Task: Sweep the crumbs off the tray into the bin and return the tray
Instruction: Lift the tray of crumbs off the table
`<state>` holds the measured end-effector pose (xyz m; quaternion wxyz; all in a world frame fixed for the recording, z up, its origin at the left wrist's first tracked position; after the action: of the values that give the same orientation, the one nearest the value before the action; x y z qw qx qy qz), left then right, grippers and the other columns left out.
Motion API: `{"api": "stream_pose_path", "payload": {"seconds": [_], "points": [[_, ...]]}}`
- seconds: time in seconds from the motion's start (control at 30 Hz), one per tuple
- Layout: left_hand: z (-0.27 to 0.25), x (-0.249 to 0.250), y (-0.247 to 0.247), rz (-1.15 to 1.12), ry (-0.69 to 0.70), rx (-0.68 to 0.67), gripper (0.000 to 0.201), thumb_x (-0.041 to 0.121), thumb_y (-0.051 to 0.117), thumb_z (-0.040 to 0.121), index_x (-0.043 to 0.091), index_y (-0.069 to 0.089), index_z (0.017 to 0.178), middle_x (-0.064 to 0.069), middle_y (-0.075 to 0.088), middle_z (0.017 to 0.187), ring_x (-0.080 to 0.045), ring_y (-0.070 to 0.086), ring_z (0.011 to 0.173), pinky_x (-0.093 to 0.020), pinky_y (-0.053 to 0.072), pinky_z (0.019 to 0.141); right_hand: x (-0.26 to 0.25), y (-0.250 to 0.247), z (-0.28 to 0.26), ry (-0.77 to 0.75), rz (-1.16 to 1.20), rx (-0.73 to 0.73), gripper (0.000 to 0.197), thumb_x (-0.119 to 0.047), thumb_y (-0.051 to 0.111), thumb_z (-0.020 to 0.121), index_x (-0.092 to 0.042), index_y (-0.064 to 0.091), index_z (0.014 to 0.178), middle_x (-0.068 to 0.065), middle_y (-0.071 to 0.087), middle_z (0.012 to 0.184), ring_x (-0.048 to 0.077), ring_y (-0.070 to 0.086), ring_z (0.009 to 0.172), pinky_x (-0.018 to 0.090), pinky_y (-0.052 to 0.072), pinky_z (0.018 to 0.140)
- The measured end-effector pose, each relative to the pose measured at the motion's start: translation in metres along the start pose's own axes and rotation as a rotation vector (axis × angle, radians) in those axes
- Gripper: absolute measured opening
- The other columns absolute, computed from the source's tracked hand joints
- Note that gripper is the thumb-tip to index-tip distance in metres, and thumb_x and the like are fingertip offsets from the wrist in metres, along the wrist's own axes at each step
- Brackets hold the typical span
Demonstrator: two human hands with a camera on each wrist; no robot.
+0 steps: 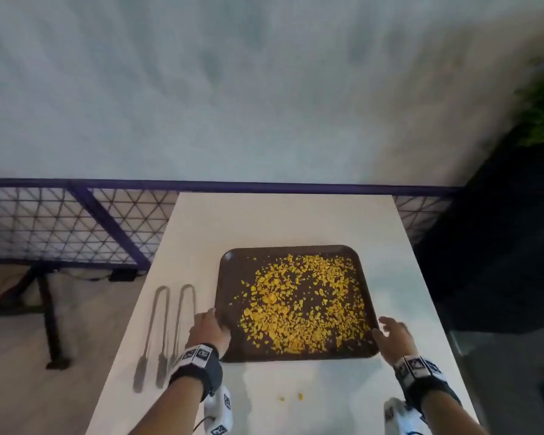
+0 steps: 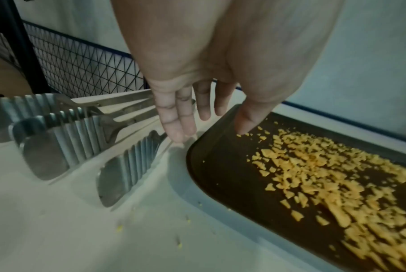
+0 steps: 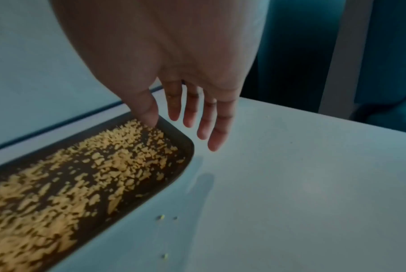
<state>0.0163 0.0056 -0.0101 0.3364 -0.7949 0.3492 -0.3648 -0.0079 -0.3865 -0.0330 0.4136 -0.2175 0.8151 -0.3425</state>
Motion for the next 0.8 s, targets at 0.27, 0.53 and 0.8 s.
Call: {"api": "stream_pose_path", "payload": {"seconds": [0.27,0.53,0.8], "points": [[0.039,-0.002,0.011,0.071,-0.108,-0.076,0.051,0.014,0.051,0.091,0.016,0.040,0.141,-0.008,0.046,0.140,-0.034,0.054,0.122,-0.044,0.044,0.099,-0.008,0.015,0.026,0.117,-0.099,-0.023,0.041,-0.008,0.045,0.089,-0.012,0.054,0.128,0.014,0.060,0.122,0.032,0.058,0.109,0.040,0.049,0.092],[0.033,-0.009,-0.002,-0.013,-0.053,-0.055,0.049,0.015,0.061,0.085,0.022,0.047,0.131,-0.003,0.059,0.128,-0.030,0.061,0.110,-0.042,0.049,0.093,-0.011,-0.007,0.010,0.141,-0.089,-0.013,0.032,-0.007,0.046,0.085,-0.015,0.059,0.113,0.013,0.067,0.108,0.030,0.063,0.094,0.039,0.054,0.080],[-0.038,-0.019,-0.027,-0.216,0.146,0.026,0.038,0.038,0.069,0.087,0.036,0.051,0.120,0.014,0.059,0.113,-0.019,0.061,0.106,-0.037,0.048,0.087,0.005,-0.059,-0.064,-0.031,0.260,0.157,0.017,-0.018,0.048,0.093,-0.013,0.062,0.100,0.011,0.067,0.095,0.024,0.061,0.083,0.029,0.044,0.063]]}}
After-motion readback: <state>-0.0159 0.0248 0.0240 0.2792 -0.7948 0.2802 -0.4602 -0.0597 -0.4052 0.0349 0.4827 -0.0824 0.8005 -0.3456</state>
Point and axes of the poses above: each hand's wrist, its own z-axis towards the middle knuckle, its own y-axis out of the palm, x = y × z, the point moved 2 cm from there along z, towards the middle knuckle
